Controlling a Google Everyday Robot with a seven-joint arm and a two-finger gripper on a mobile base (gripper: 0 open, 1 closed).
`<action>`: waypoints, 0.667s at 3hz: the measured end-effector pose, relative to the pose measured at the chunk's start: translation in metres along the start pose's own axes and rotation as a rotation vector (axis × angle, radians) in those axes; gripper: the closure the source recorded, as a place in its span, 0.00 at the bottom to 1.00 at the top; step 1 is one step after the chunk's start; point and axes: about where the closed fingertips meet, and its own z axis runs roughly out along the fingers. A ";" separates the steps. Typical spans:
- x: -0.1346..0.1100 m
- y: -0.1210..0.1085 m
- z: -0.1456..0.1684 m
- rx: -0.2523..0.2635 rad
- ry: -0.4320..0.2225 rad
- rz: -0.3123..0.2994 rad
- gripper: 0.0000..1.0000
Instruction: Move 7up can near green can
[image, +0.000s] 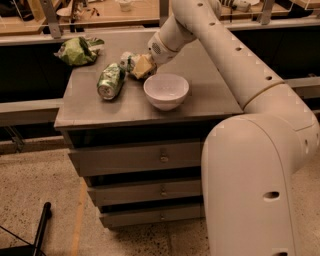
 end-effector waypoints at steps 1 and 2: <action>-0.001 -0.001 0.005 0.005 -0.005 0.000 0.35; -0.001 -0.002 0.009 0.009 -0.009 -0.001 0.12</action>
Offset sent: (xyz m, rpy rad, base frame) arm -0.0001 0.0027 -0.0037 -0.0013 0.0051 0.0037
